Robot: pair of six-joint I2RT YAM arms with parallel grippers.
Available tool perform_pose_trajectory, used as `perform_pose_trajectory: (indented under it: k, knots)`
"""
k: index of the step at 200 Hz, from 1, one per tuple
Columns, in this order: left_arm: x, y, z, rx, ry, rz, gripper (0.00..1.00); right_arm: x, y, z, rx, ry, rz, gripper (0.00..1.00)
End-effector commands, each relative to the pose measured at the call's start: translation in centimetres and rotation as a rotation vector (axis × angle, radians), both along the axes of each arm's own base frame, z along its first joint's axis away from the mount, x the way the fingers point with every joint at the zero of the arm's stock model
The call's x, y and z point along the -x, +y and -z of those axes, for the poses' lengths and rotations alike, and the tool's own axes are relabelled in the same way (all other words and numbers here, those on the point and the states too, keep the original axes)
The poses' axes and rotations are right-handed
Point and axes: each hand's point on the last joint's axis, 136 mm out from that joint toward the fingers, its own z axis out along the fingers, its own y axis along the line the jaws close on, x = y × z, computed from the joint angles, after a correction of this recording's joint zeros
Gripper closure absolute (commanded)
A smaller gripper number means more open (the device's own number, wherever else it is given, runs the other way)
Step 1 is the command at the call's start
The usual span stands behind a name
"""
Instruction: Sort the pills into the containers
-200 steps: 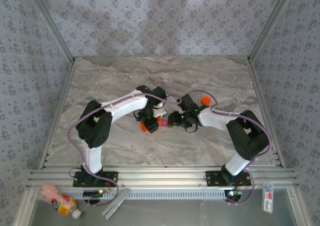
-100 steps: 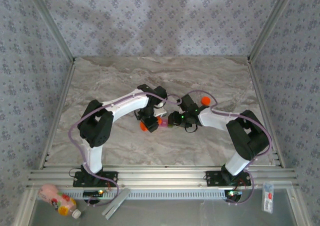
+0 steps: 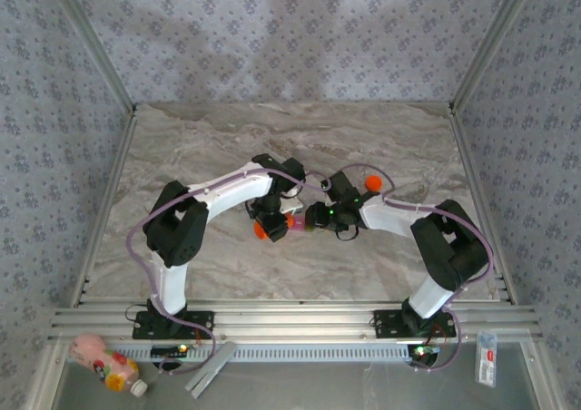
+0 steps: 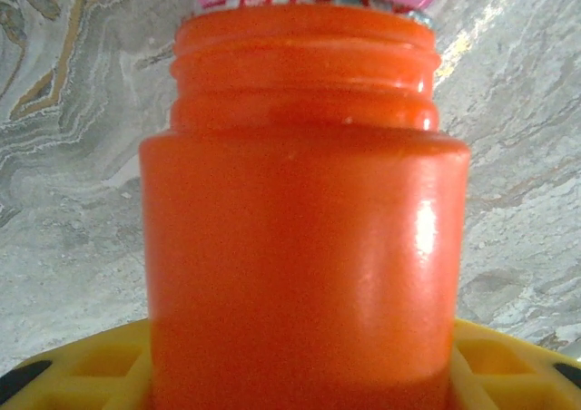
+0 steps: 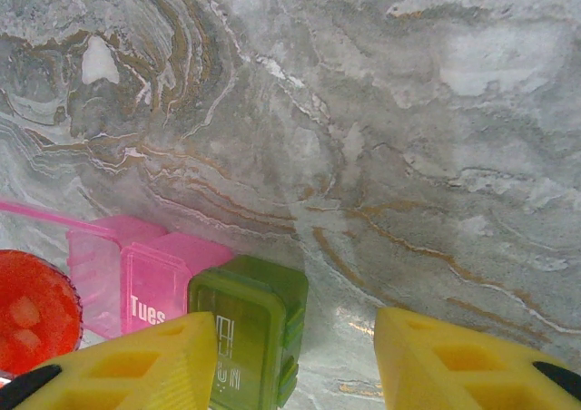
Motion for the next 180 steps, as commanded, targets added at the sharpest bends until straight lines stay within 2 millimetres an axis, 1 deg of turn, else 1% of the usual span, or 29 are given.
perform_pose_trajectory:
  k: [1,41,86,180]
  knots:
    - [0.12,-0.47,0.02,-0.018,0.008,0.041,1.0,0.67,0.17,0.08,-0.005,0.017,0.0,0.49]
    - [0.01,-0.6,0.15,-0.023,0.007,0.046,1.0,0.69,0.24,0.05,-0.006,0.017,-0.002,0.49]
    - [-0.38,-0.86,-0.13,-0.023,-0.005,0.051,1.0,0.71,0.26,0.19,-0.005,0.02,-0.003,0.49]
    - [-0.4,-0.73,0.04,-0.053,-0.002,0.067,1.0,0.61,0.31,0.08,-0.007,0.018,-0.005,0.49]
